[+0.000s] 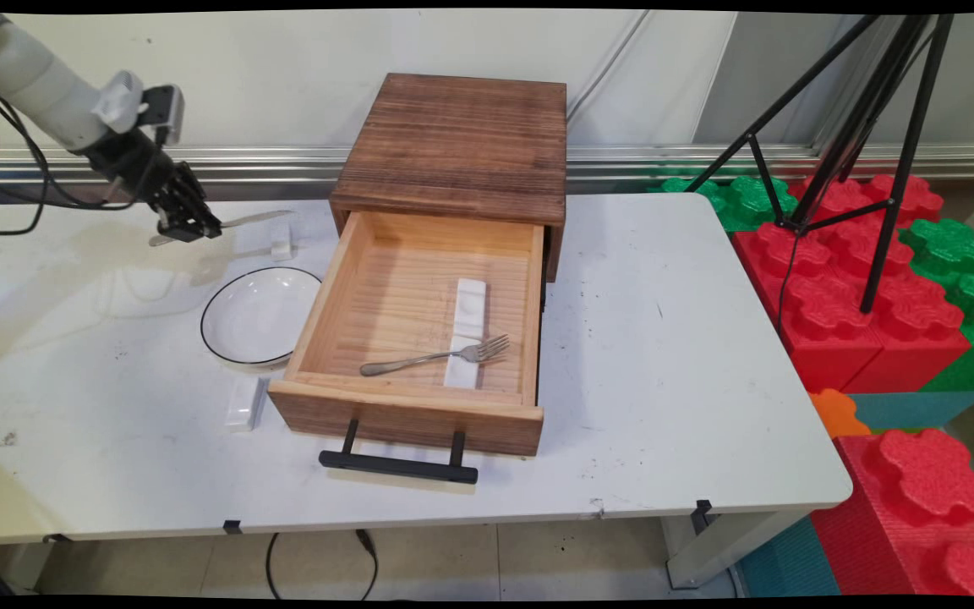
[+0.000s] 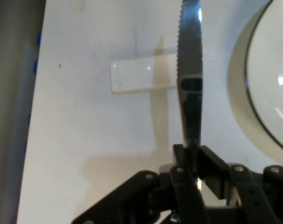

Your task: Place the picked object into the drawer

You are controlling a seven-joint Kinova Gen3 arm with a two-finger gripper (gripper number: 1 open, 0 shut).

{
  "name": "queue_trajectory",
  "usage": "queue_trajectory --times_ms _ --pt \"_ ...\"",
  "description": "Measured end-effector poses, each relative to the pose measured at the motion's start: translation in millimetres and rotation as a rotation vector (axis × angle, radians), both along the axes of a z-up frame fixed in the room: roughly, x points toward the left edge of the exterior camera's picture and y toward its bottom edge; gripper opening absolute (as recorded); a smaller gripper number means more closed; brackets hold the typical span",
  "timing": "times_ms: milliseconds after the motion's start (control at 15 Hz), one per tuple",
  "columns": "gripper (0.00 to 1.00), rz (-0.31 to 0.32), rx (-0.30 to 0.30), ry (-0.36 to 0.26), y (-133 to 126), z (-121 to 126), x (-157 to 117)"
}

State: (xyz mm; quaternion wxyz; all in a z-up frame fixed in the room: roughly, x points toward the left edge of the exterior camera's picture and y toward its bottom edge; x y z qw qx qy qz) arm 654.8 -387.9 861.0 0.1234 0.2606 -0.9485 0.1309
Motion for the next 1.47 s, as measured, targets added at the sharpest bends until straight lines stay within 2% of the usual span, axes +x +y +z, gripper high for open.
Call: queue_trajectory --times_ms 400,800,1000,1200,1467 --pt "0.00 -0.009 -0.011 0.035 23.1 40.9 -9.7" --pt "0.00 -0.037 -0.037 0.104 37.1 80.4 -35.9" --pt "0.00 -0.056 -0.049 0.146 42.7 97.6 -55.2" --pt "0.00 -0.096 -0.056 0.205 49.6 114.2 -91.8" --pt "0.00 -0.131 -0.061 0.256 50.7 120.1 -135.3"
